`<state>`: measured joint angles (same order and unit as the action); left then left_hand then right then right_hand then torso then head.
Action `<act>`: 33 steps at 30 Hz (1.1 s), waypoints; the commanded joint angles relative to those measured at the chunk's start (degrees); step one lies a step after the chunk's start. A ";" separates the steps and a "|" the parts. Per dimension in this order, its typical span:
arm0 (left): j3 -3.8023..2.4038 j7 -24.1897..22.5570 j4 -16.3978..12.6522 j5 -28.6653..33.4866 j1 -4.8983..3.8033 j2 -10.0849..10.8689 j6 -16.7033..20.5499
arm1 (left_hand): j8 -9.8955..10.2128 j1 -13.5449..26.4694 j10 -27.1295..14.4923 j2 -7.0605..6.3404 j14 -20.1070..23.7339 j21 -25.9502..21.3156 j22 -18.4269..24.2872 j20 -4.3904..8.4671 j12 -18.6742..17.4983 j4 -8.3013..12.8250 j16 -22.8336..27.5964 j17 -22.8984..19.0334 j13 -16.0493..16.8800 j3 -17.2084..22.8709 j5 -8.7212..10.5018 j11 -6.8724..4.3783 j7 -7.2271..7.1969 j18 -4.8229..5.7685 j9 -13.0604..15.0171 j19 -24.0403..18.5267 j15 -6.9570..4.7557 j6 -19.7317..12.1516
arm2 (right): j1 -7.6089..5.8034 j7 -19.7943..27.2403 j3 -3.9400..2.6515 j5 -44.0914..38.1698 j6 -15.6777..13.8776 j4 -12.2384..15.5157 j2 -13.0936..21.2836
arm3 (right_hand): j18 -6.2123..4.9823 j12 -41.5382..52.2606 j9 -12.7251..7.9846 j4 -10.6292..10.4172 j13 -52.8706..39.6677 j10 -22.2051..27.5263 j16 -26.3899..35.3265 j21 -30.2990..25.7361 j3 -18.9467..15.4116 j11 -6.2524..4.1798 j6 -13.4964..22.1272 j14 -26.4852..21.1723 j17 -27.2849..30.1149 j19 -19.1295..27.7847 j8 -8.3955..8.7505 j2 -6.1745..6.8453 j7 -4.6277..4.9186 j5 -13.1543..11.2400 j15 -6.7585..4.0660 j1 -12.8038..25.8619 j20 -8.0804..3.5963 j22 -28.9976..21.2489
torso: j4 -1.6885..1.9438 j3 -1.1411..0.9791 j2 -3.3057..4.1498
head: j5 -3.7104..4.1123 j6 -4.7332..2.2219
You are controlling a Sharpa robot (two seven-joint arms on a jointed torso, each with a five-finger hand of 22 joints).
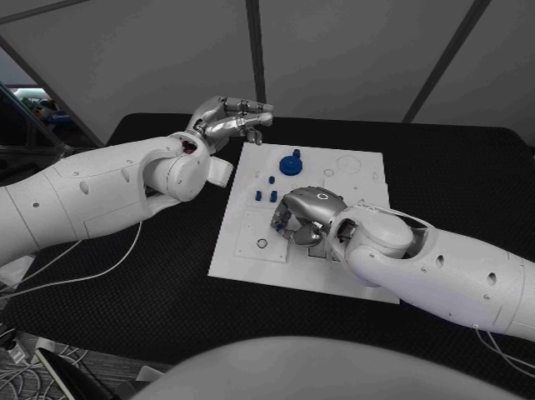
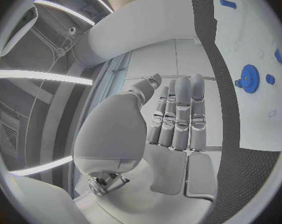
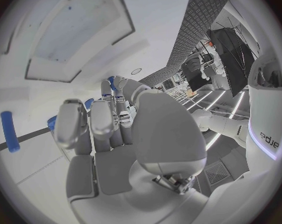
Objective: Assemble the parts on the task board
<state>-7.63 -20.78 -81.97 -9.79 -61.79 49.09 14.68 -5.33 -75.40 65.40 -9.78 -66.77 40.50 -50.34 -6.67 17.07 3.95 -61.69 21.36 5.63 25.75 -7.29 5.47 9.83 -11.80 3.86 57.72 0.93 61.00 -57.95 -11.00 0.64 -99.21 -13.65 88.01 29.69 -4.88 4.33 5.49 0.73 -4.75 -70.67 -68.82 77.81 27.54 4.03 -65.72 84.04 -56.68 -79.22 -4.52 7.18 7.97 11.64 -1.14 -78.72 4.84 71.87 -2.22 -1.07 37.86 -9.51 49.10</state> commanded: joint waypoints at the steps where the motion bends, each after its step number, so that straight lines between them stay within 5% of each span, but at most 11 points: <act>1: -0.05 0.00 -0.14 0.17 -0.10 0.03 -0.68 | 0.28 -0.05 -0.33 0.41 0.18 -0.32 0.09 -0.42 0.23 -0.08 0.18 -0.07 0.08 -0.41 -0.25 0.05 0.06 1.42 -0.08 0.13 0.30 -0.39 | 0.17 -1.90 0.22 -1.36 1.23 -0.39 0.14 | 0.35 -0.69 -1.00 -0.39 0.79 3.29 0.35 -0.37 -0.54 0.79 3.63 0.20 0.80 0.45 1.07 1.17 0.65 -0.82 1.11 1.41 0.77 -0.50 | -0.04 0.01 -0.01 | 0.02 -0.02; 8: -0.05 0.20 -0.15 0.17 -0.10 0.07 -0.91 | 0.33 -0.05 -0.57 0.40 0.20 -0.38 0.12 -0.46 0.34 -0.07 0.16 -0.07 0.10 -0.50 -0.23 0.11 0.10 1.41 -0.09 0.15 0.35 -0.58 | 0.17 -3.29 0.23 -3.34 -1.80 -0.20 0.29 | -0.72 -0.01 -1.67 -0.45 0.99 10.56 2.73 -3.62 -1.94 2.30 8.10 -1.11 4.52 3.66 0.77 3.01 1.62 -1.09 2.25 2.16 2.09 -4.81 | -0.02 -0.02 -0.02 | 0.11 -0.17; 21: -0.05 0.49 0.11 0.17 -0.10 0.24 -1.37 | 0.38 -0.01 -0.88 0.41 0.24 -0.46 0.17 -0.51 0.50 -0.10 0.14 -0.09 0.12 -0.61 -0.22 0.19 0.16 1.41 -0.09 0.18 0.41 -0.81 | 0.34 -3.94 0.22 -4.49 -7.04 1.67 1.83 | -0.84 1.95 -1.36 -0.51 0.71 10.95 3.47 -3.97 -2.58 2.22 6.69 -1.34 5.87 3.91 0.03 2.78 1.56 0.07 2.22 1.92 2.25 -5.22 | -0.11 -0.02 -0.06 | 0.13 -0.40; 29: -0.05 0.42 -0.10 0.17 -0.10 0.68 -1.61 | 0.38 -0.01 -0.88 0.41 0.24 -0.46 0.17 -0.51 0.50 -0.10 0.14 -0.09 0.12 -0.61 -0.22 0.19 0.16 1.41 -0.09 0.18 0.41 -0.81 | 0.52 -3.72 0.14 -0.77 -12.22 6.53 7.54 | -0.87 4.56 -1.36 -0.91 0.59 8.99 4.70 -4.04 -2.18 1.71 5.93 -1.63 7.66 3.76 -0.09 2.80 1.25 0.70 1.84 2.05 1.99 -5.35 | -0.39 0.01 -0.06 | 0.54 -0.92; 33: -0.05 0.24 -0.17 0.17 -0.09 1.04 -1.78 | 0.38 -0.01 -0.88 0.41 0.24 -0.46 0.17 -0.51 0.50 -0.10 0.14 -0.09 0.12 -0.61 -0.22 0.19 0.16 1.41 -0.09 0.18 0.41 -0.81 | 0.40 -5.03 -1.55 4.72 -10.47 8.85 11.11 | -0.98 5.72 -1.36 -1.38 0.57 7.63 5.27 -4.38 -2.28 1.31 5.55 -1.71 8.44 3.93 -0.15 3.10 0.94 0.00 1.53 2.58 1.70 -5.82 | -0.72 0.12 -0.18 | 0.68 -1.39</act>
<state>-7.62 -20.21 -81.99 -9.78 -61.79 50.07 13.80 -5.33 -75.40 64.91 -9.79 -66.57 40.28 -50.26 -6.88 17.30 3.95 -61.69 21.37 5.67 25.43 -7.29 5.55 9.83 -11.83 3.86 57.93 1.13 60.59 -57.25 -14.85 -0.87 -99.60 -22.59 96.33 40.68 -4.89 9.80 4.06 -0.34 -4.17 -62.67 -63.74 73.59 25.40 5.21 -59.76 82.49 -48.30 -75.45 -4.61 10.11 8.82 11.82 0.60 -76.42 6.74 66.09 -2.68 -1.04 37.75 -8.92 47.90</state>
